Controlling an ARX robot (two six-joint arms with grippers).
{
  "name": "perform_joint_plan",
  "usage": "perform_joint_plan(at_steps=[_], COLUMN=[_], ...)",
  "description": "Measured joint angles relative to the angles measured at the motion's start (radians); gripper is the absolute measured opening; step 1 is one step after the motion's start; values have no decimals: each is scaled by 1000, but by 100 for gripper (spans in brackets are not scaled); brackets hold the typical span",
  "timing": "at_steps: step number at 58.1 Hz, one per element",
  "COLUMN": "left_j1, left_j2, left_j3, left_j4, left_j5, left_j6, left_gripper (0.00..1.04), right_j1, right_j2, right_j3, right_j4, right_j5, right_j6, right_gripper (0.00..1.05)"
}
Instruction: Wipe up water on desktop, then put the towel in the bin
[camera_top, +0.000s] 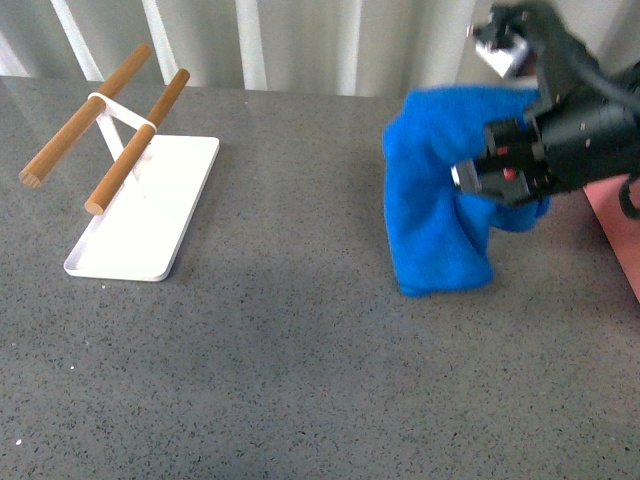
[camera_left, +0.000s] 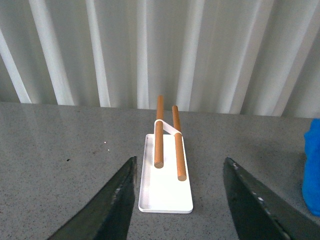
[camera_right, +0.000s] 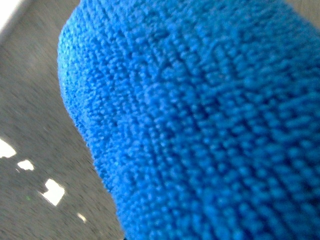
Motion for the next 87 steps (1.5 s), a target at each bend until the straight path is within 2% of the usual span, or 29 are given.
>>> perform_joint_plan(at_steps=[7,12,25,32,40,47,57,71,87], left_j1=[0,0,0,0,0,0,0,0,0], left_j2=[0,0,0,0,-1,-1,-1,-1,-1], left_j3=[0,0,0,0,0,0,0,0,0], left_j4=[0,0,0,0,0,0,0,0,0], left_j5=[0,0,0,0,0,0,0,0,0], left_j6=[0,1,3,3,3,3,3,3,3], left_gripper=[85,100,98,98,98,98,98,98,98], right_j1=[-21,-32,-48,-47,-8,29,137,187,118], right_j2=[99,143,247,309,380,420,441,372,169], right_j3=[35,69,205,274,404,494,593,483,157], right_j4=[-109,-144,-206,-216,-243,-264,-290,-280,-267], right_j5=[142,191,309,331,367,351,271,218,233], right_j6=[-133,-201,-316,-334,-357,-352,-306,-280,-356], right_gripper=[4,4,4,4,4,4,4,4,4])
